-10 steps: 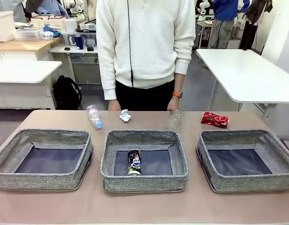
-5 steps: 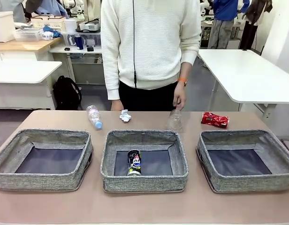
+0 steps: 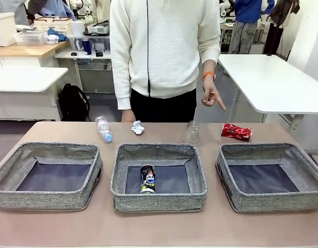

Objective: Sort the waste into the appropriate baskets.
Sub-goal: Pick up the waste item pointed out by the person.

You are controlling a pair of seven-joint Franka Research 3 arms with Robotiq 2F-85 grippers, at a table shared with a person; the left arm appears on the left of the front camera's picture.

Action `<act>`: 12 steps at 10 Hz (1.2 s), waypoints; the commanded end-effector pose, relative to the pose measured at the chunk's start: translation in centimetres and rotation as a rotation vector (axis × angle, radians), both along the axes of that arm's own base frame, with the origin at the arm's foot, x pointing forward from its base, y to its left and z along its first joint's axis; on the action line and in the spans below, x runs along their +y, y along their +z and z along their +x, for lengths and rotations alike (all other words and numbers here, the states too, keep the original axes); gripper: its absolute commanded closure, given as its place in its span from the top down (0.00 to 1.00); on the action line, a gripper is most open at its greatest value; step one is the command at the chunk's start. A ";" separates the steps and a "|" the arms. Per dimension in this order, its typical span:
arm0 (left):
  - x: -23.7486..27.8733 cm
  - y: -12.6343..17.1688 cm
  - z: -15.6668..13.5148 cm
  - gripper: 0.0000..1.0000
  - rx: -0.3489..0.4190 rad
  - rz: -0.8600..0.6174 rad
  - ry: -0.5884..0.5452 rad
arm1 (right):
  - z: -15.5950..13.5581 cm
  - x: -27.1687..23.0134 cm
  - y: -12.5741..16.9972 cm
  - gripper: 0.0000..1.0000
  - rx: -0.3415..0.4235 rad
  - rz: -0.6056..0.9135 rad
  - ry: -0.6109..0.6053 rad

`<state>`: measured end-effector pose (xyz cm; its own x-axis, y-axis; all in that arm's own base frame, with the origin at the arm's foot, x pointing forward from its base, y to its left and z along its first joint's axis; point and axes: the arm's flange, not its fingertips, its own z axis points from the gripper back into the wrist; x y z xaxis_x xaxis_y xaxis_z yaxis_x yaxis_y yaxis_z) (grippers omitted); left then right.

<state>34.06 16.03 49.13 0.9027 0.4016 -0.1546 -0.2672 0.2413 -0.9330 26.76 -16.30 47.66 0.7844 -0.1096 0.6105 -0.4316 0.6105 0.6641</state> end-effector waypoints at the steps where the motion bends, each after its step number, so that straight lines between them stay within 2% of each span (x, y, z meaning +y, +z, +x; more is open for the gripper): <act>1: 0.1 -0.1 -0.3 1.00 -0.009 0.007 -0.005 | 0.2 0.0 0.0 1.00 -0.031 0.008 0.007; 2: 0.1 -0.1 -0.3 1.00 -0.009 0.007 -0.005 | 0.2 0.0 0.0 1.00 -0.031 0.008 0.007; 3: 0.1 -0.1 -0.3 1.00 -0.009 0.007 -0.005 | 0.0 0.0 0.0 1.00 0.000 0.000 0.000; 4: 0.1 -0.1 -0.3 1.00 -0.009 0.007 -0.005 | 2.1 5.5 2.2 1.00 -0.090 -0.523 0.296; 5: 0.1 -0.1 -0.3 1.00 -0.009 0.007 -0.005 | 5.0 9.6 3.8 1.00 -0.128 -0.925 0.440; 6: 0.1 -0.1 -0.3 1.00 -0.009 0.007 -0.005 | 7.0 11.6 4.7 1.00 -0.194 -1.153 0.605; 7: 0.1 -0.1 -0.3 1.00 -0.009 0.007 -0.005 | 8.9 12.9 5.4 1.00 -0.259 -1.269 0.733; 8: 0.1 -0.1 -0.3 1.00 -0.009 0.007 -0.005 | 10.2 13.8 5.5 1.00 -0.330 -1.362 0.758; 9: 0.1 -0.1 -0.3 1.00 -0.009 0.007 -0.005 | 10.2 14.2 5.6 1.00 -0.298 -1.456 0.676; 10: 0.1 -0.1 -0.3 1.00 -0.009 0.007 -0.005 | 8.1 16.5 5.7 1.00 -0.038 -0.720 0.460; 11: 0.1 -0.1 -0.3 1.00 -0.009 0.007 -0.005 | 8.1 16.5 5.7 1.00 -0.038 -0.720 0.460; 12: 0.1 -0.1 -0.3 1.00 -0.009 0.007 -0.005 | 10.0 16.9 5.9 1.00 -0.047 -0.871 0.545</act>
